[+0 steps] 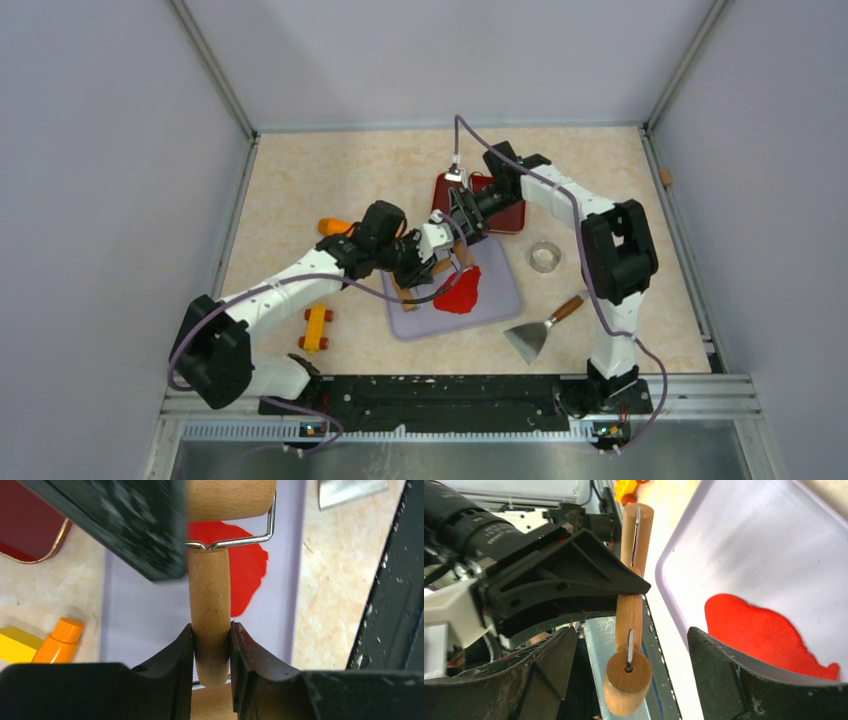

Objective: Roll out the dumpling wrappers from the dough

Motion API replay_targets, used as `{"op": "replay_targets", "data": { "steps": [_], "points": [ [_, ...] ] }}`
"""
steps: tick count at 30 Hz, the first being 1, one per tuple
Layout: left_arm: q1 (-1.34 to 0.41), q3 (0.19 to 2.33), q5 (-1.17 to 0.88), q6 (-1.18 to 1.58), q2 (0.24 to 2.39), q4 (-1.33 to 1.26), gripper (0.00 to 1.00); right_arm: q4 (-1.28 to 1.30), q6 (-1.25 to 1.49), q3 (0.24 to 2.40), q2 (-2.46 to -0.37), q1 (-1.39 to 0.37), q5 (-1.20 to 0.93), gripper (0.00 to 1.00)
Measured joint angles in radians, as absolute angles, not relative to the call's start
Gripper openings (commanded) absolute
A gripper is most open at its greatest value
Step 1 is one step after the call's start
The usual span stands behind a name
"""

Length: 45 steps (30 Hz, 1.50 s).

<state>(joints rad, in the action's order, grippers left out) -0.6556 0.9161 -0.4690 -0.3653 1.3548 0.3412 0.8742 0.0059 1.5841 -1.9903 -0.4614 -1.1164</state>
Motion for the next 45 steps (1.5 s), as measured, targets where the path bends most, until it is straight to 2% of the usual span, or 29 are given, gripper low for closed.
{"op": "replay_targets", "data": {
  "steps": [6, 10, 14, 19, 27, 28, 30, 32, 34, 37, 45],
  "points": [
    [-0.653, 0.916, -0.461, -0.495, 1.282, 0.508, 0.0, 0.838, 0.058, 1.585, -1.99, -0.378, -1.216, 0.87],
    [-0.582, 0.921, -0.403, -0.482, 1.258, 0.587, 0.0, 0.846, 0.048, 1.585, -1.973, -0.269, -1.193, 0.86],
    [-0.47, 0.954, -0.294, -0.34, 1.282, 0.662, 0.0, 0.885, -0.051, 1.573, -1.878, -0.185, -0.986, 0.85],
    [-0.35, 0.979, -0.175, -0.1, 1.35, 0.709, 0.0, 0.916, -0.126, 1.532, -1.662, -0.194, -0.666, 0.85],
    [-0.289, 0.977, -0.093, 0.142, 1.529, 0.734, 0.0, 0.99, -0.229, 1.531, -1.51, -0.145, -0.345, 0.84],
    [-0.278, 0.974, -0.093, 0.163, 1.559, 0.734, 0.05, 0.988, -0.236, 1.524, -1.51, -0.129, -0.329, 0.83],
    [-0.259, 0.971, -0.092, 0.188, 1.599, 0.735, 0.23, 0.987, -0.245, 1.499, -1.51, -0.105, -0.311, 0.81],
    [-0.242, 0.971, -0.093, 0.201, 1.621, 0.734, 0.34, 0.983, -0.262, 1.454, -1.51, -0.088, -0.293, 0.66],
    [-0.229, 0.974, -0.101, 0.207, 1.631, 0.742, 0.42, 0.975, -0.274, 1.401, -1.51, -0.08, -0.265, 0.48],
    [-0.222, 1.004, -0.124, 0.193, 1.629, 0.789, 0.47, 0.976, -0.291, 1.338, -1.531, -0.068, -0.247, 0.45],
    [-0.222, 1.1, -0.164, 0.076, 1.495, 0.834, 0.48, 0.894, -0.284, 1.276, -1.66, -0.043, -0.237, 0.46]
  ]
}}
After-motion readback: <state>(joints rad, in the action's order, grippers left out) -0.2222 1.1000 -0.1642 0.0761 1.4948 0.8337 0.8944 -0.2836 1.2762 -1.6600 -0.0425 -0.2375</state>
